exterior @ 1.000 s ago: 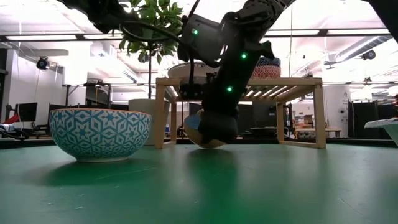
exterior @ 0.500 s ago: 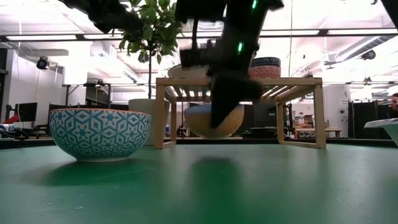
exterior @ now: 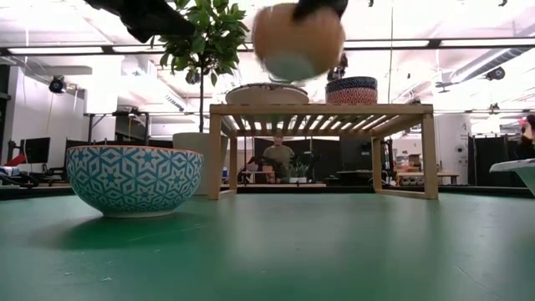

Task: Place and stack bowls onto a shelf
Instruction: Stack the orange patterned bowl on top of the blue patterned bowl on the shelf

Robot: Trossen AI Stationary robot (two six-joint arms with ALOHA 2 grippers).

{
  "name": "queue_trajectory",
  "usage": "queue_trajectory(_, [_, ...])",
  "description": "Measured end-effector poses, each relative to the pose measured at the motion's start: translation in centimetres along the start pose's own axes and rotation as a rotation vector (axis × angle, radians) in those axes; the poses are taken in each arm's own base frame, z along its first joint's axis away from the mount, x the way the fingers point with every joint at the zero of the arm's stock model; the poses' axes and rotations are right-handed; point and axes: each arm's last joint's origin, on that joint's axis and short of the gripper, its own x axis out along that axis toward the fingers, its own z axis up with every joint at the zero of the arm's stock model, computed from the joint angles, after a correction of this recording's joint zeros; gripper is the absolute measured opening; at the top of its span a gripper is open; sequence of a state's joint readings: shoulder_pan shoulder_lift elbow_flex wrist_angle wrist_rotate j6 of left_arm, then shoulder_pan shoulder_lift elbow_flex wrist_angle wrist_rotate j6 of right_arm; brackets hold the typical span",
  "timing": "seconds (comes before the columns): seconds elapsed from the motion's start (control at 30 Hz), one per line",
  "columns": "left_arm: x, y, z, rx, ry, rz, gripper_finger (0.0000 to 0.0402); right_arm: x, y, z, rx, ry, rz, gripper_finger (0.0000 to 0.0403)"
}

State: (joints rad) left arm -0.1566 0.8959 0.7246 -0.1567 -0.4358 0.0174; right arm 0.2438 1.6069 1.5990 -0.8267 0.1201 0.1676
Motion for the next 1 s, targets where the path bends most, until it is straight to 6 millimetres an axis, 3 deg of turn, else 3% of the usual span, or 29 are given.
queue_trajectory(0.2, [0.0,0.0,0.0,-0.001,-0.003,0.000,0.0000,-6.8,-0.8,-0.1,0.015,-0.188,-0.255,0.0012])
queue_trajectory(0.5, [0.0,0.0,0.0,-0.002,-0.004,0.000,0.0000,-11.8,-5.9,-2.2,0.072,-0.152,-0.605,0.0012])
queue_trajectory(0.7, [0.0,0.0,0.0,0.002,-0.003,0.000,0.0000,-13.3,-10.0,-2.6,0.127,-0.116,-0.683,0.0012])
queue_trajectory(1.0, [0.0,0.0,-0.1,0.004,-0.001,0.000,0.0000,-13.3,-15.8,-3.4,0.226,-0.052,-0.547,0.0013])
